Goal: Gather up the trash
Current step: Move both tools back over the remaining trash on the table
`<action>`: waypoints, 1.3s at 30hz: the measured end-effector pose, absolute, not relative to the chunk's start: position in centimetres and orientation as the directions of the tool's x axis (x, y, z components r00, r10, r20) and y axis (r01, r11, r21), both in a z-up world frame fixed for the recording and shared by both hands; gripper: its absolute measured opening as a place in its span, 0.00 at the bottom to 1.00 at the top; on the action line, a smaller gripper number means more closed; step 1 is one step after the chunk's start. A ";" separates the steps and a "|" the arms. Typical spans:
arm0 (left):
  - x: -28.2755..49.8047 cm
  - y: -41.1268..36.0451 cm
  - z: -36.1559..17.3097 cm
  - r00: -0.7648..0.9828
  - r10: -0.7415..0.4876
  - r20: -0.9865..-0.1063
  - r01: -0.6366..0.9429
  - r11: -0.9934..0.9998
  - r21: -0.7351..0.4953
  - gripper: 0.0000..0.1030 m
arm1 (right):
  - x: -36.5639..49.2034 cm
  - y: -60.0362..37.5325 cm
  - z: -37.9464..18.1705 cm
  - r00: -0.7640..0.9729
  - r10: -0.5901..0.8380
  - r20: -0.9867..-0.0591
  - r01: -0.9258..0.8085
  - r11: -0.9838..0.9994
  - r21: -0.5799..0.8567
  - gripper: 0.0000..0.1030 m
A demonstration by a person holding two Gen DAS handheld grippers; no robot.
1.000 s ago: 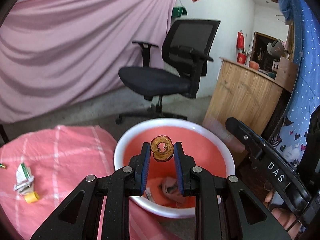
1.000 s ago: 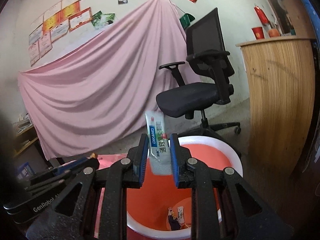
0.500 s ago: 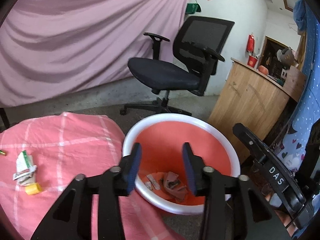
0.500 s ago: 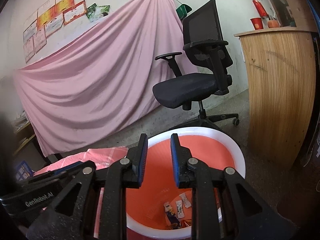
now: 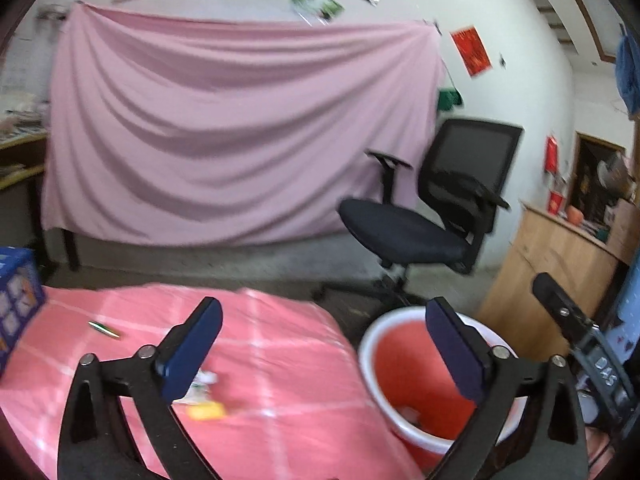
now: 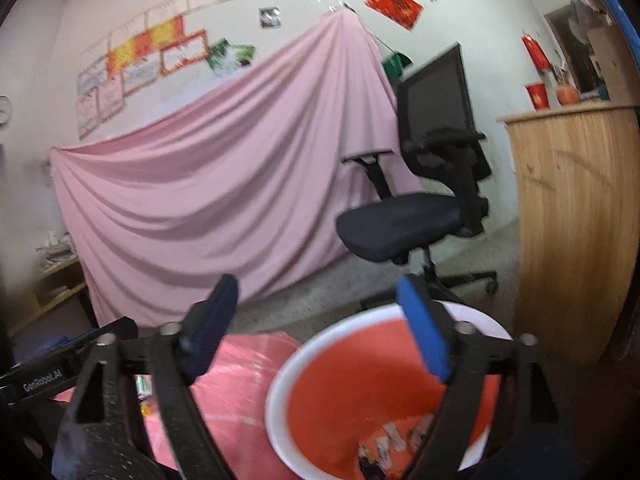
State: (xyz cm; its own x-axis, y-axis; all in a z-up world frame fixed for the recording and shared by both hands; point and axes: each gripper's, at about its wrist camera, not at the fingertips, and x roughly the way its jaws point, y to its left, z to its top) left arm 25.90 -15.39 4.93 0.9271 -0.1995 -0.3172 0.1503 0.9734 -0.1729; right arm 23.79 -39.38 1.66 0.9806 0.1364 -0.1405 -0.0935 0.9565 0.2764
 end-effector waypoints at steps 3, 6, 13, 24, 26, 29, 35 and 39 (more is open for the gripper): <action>24.8 -13.1 4.9 0.946 -0.160 -0.282 0.114 0.978 -0.173 0.98 | 23.7 -37.8 2.3 0.980 0.172 -0.100 -0.139 0.951 0.274 1.00; 23.6 -10.6 4.9 0.963 -0.100 -0.251 0.058 0.984 -0.168 0.98 | 23.5 -35.9 2.8 0.977 0.203 -0.061 -0.181 0.950 0.256 1.00; 21.5 -5.4 4.3 0.978 0.020 -0.207 -0.052 0.987 -0.150 0.98 | 23.3 -30.9 3.4 0.956 0.294 -0.004 -0.289 0.942 0.171 1.00; 19.7 0.4 1.9 0.959 0.109 -0.261 -0.134 0.987 -0.083 0.98 | 24.8 -25.3 2.0 0.918 0.381 -0.110 -0.373 0.924 0.084 1.00; 19.8 0.9 1.6 0.952 0.106 -0.286 -0.133 0.988 -0.074 0.98 | 25.2 -24.5 1.6 0.909 0.390 -0.146 -0.383 0.921 0.070 1.00; 20.3 1.6 1.1 0.937 0.092 -0.338 -0.119 0.991 -0.058 0.98 | 26.3 -23.0 0.5 0.887 0.393 -0.241 -0.395 0.918 0.043 1.00; 22.0 2.0 -0.2 0.890 0.066 -0.452 -0.093 0.995 -0.038 0.98 | 28.2 -21.0 -1.4 0.820 0.418 -0.391 -0.444 0.896 0.027 1.00; 23.3 2.2 -1.3 0.846 0.044 -0.531 -0.081 0.996 -0.046 0.98 | 29.5 -20.0 -2.6 0.754 0.436 -0.491 -0.484 0.875 0.034 1.00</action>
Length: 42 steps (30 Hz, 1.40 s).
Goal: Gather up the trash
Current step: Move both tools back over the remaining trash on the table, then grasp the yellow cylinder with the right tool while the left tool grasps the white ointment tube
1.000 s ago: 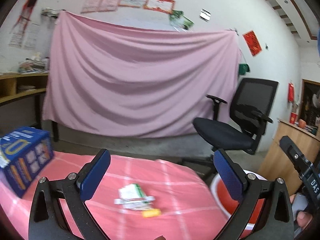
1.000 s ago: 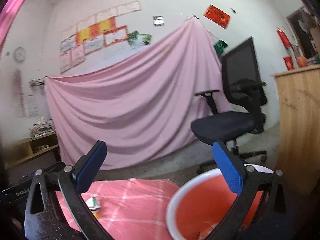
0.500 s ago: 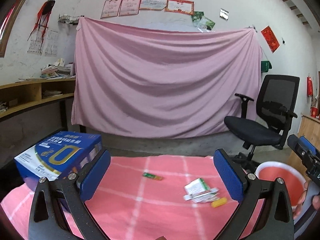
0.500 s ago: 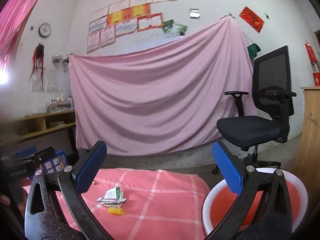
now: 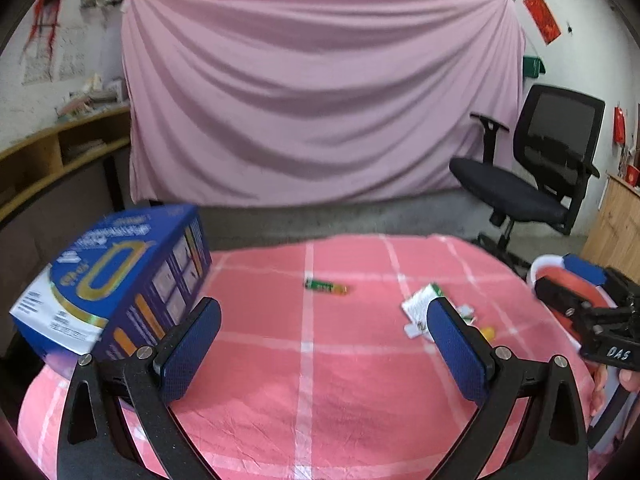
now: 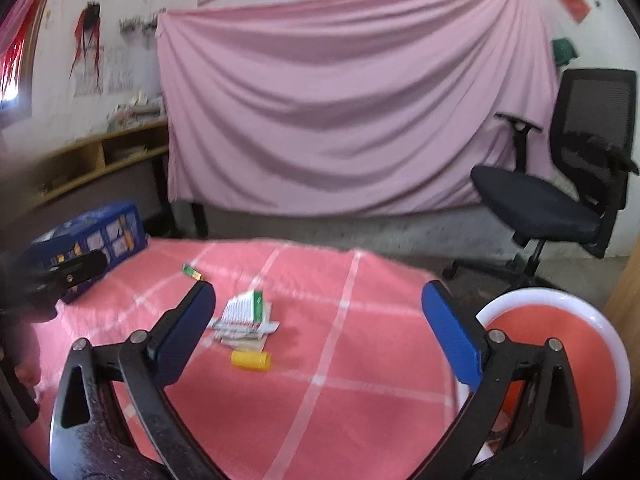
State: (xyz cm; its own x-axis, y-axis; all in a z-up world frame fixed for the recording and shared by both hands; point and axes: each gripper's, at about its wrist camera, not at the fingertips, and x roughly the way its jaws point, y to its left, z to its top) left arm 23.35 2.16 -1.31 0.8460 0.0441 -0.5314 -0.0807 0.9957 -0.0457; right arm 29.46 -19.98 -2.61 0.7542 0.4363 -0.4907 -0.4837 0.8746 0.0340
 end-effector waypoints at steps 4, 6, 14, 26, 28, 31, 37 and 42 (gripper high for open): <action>24.4 2.5 -1.8 0.809 0.010 -0.587 -0.067 0.995 -0.075 0.96 | 31.0 -18.5 -4.6 0.627 0.459 -0.629 -0.540 0.838 0.073 0.85; 24.9 2.4 -2.0 0.792 -0.010 -0.610 -0.047 0.996 -0.078 0.89 | 31.1 -17.9 -5.1 0.593 0.463 -0.659 -0.561 0.825 0.074 0.82; 28.0 2.0 -3.6 0.679 -0.126 -0.724 0.050 0.991 -0.125 0.56 | 31.5 -15.2 -7.0 0.481 0.438 -0.760 -0.629 0.776 0.049 0.71; 31.6 -1.2 -4.0 0.587 -0.283 -0.759 0.292 0.948 -0.128 0.34 | 32.9 -18.0 -7.0 0.466 0.427 -0.775 -0.554 0.824 0.121 0.49; 32.1 -2.0 -4.2 0.569 -0.297 -0.767 0.332 0.936 -0.116 0.34 | 32.9 -19.1 -6.7 0.481 0.423 -0.768 -0.534 0.836 0.126 0.49; 32.9 -3.1 -4.7 0.551 -0.300 -0.778 0.384 0.920 -0.083 0.34 | 33.4 -20.7 -6.6 0.481 0.436 -0.761 -0.502 0.848 0.168 0.49; 33.7 -4.3 -5.5 0.525 -0.304 -0.795 0.450 0.892 -0.044 0.21 | 33.6 -21.3 -6.7 0.469 0.451 -0.759 -0.492 0.848 0.200 0.49; 33.2 -4.8 -5.9 0.501 -0.299 -0.812 0.469 0.882 -0.036 0.14 | 33.6 -21.2 -6.7 0.466 0.455 -0.759 -0.491 0.846 0.206 0.49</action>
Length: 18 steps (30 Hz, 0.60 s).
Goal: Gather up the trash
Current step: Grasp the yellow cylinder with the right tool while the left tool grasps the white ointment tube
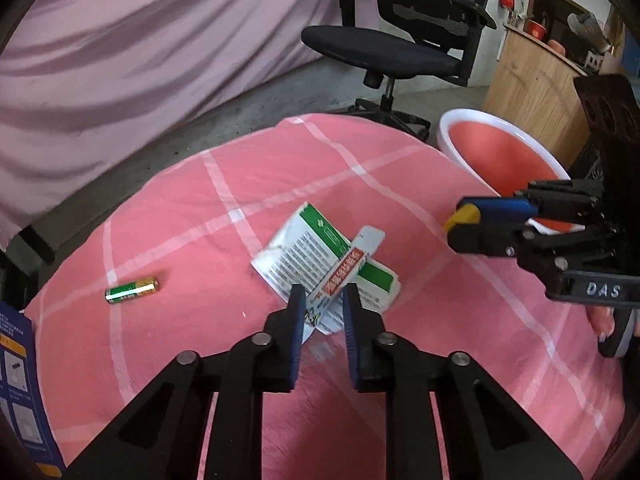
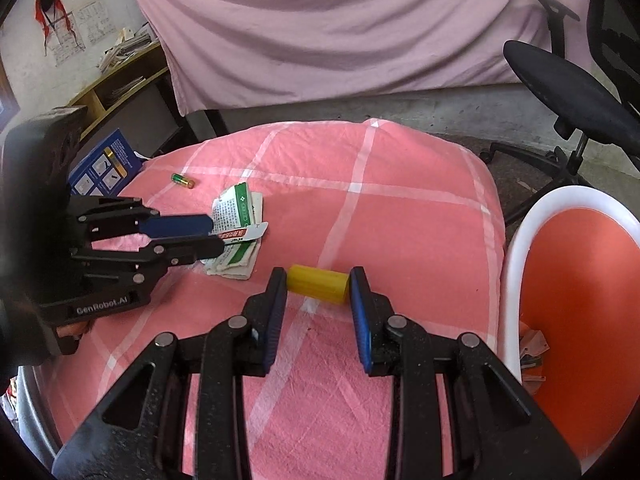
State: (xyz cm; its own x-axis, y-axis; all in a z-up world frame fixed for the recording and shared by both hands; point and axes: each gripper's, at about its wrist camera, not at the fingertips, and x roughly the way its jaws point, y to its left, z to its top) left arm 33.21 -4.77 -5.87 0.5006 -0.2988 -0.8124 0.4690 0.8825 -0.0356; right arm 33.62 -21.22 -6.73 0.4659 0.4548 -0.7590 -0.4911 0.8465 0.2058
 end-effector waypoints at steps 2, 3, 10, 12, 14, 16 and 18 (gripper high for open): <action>33.1 -4.6 -5.9 0.494 -0.304 -0.814 0.461 0.886 -0.051 0.06 | 33.6 -21.2 -6.7 0.466 0.456 -0.758 -0.491 0.846 0.207 0.49; 33.0 -4.6 -5.9 0.493 -0.306 -0.815 0.452 0.890 -0.060 0.05 | 33.6 -21.2 -6.7 0.465 0.459 -0.757 -0.493 0.845 0.209 0.49; 32.2 -4.8 -5.3 0.502 -0.288 -0.816 0.386 0.918 -0.086 0.00 | 33.4 -21.6 -6.6 0.474 0.464 -0.748 -0.487 0.846 0.217 0.49; 31.9 -5.0 -5.0 0.519 -0.290 -0.804 0.392 0.917 -0.078 0.00 | 33.3 -21.7 -6.6 0.477 0.467 -0.744 -0.485 0.847 0.220 0.49; 31.7 -5.0 -4.8 0.531 -0.286 -0.798 0.391 0.918 -0.068 0.00 | 33.1 -21.9 -6.5 0.483 0.469 -0.740 -0.482 0.847 0.222 0.49; 31.8 -5.0 -4.5 0.544 -0.285 -0.789 0.393 0.917 -0.061 0.00 | 33.1 -22.2 -6.4 0.485 0.472 -0.736 -0.480 0.847 0.227 0.49; 32.2 -5.0 -4.3 0.552 -0.279 -0.786 0.397 0.917 -0.047 0.00 | 33.1 -22.4 -6.4 0.489 0.475 -0.732 -0.472 0.849 0.236 0.49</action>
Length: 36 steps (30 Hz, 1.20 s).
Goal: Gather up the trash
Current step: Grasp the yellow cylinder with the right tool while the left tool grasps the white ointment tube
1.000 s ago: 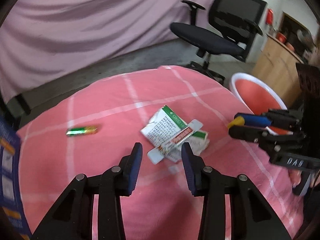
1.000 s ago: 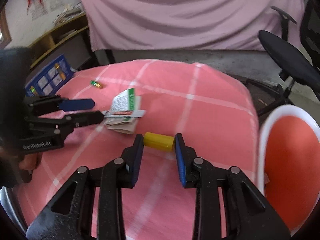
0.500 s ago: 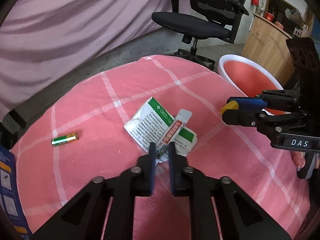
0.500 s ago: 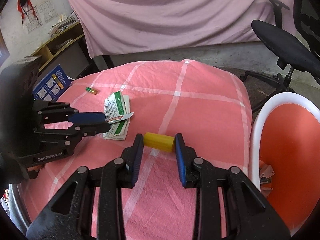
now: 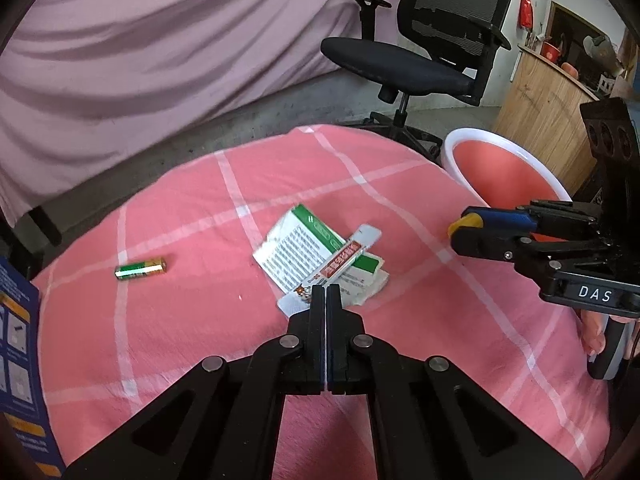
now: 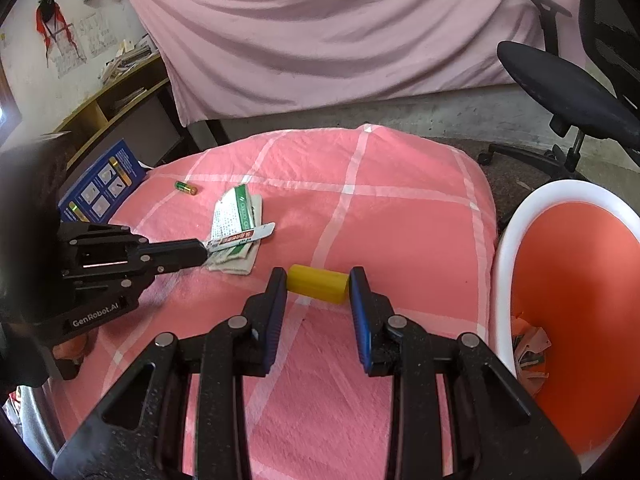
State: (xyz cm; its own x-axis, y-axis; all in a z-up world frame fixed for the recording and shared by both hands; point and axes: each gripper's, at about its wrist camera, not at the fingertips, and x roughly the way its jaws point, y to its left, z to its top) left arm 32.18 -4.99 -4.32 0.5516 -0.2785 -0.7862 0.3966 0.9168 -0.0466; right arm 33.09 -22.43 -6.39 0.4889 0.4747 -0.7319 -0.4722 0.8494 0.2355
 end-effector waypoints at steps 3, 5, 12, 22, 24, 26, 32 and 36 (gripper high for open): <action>33.0 -5.4 -4.6 0.552 -0.267 -0.790 0.420 0.907 -0.013 0.04 | 33.3 -22.8 -6.5 0.486 0.481 -0.730 -0.459 0.851 0.255 0.49; 33.4 -5.5 -5.1 0.544 -0.263 -0.797 0.439 0.898 0.003 0.23 | 33.4 -22.9 -6.5 0.482 0.485 -0.729 -0.454 0.850 0.266 0.49; 34.7 -6.0 -5.9 0.519 -0.263 -0.813 0.532 0.844 0.067 0.26 | 33.8 -23.0 -6.8 0.457 0.509 -0.730 -0.452 0.839 0.302 0.50; 35.6 -4.7 -6.5 0.369 -0.355 -0.859 0.532 0.838 -0.118 0.24 | 33.8 -23.3 -6.9 0.452 0.520 -0.725 -0.450 0.835 0.317 0.50; 35.5 -4.7 -6.4 0.367 -0.357 -0.859 0.528 0.840 -0.124 0.22 | 33.7 -23.3 -6.8 0.456 0.516 -0.725 -0.449 0.837 0.313 0.50; 35.2 -4.9 -6.3 0.370 -0.352 -0.860 0.526 0.842 -0.118 0.15 | 33.7 -23.4 -6.8 0.459 0.515 -0.724 -0.446 0.838 0.314 0.50; 34.7 -6.0 -5.8 0.388 -0.326 -0.862 0.504 0.858 -0.097 0.03 | 33.8 -23.8 -6.8 0.462 0.517 -0.721 -0.433 0.841 0.325 0.50; 33.9 -5.8 -5.6 0.437 -0.312 -0.844 0.446 0.889 -0.098 0.02 | 33.6 -24.1 -6.6 0.473 0.519 -0.712 -0.431 0.841 0.326 0.49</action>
